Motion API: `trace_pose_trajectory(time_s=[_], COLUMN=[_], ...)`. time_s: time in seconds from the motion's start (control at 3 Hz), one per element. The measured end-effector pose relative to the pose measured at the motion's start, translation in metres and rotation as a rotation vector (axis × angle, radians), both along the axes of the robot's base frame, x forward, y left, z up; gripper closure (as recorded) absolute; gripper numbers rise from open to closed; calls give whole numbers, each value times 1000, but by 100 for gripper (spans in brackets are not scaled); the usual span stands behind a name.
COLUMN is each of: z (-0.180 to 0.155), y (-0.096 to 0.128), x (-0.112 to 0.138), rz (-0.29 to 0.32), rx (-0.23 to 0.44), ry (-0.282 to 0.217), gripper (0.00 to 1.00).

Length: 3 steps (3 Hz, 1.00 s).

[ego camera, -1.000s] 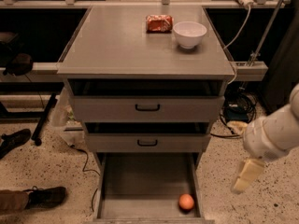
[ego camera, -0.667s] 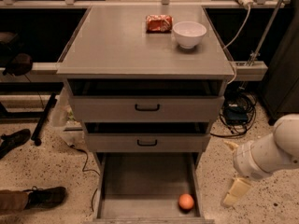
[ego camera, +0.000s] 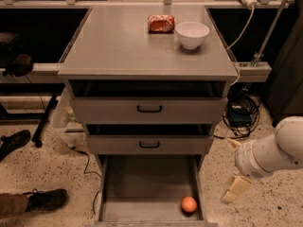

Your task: Pick orange from bottom drawer and place on counter

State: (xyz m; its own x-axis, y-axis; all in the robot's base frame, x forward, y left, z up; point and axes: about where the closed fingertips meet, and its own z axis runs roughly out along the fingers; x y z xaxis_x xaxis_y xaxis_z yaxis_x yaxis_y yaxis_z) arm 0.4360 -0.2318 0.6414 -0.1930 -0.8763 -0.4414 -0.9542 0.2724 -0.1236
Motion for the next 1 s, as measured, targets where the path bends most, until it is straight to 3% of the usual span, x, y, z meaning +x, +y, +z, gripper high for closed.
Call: trace_pose_trajectory(time_s=[0.33,0.67,1.0], z=[-10,-54,-116], y=[-1,-1,-7], x=[2,3,16], rz=[2,3,10], rx=[-9,-68,-112], ry=[17,34,-2], gripper=[0,0,0])
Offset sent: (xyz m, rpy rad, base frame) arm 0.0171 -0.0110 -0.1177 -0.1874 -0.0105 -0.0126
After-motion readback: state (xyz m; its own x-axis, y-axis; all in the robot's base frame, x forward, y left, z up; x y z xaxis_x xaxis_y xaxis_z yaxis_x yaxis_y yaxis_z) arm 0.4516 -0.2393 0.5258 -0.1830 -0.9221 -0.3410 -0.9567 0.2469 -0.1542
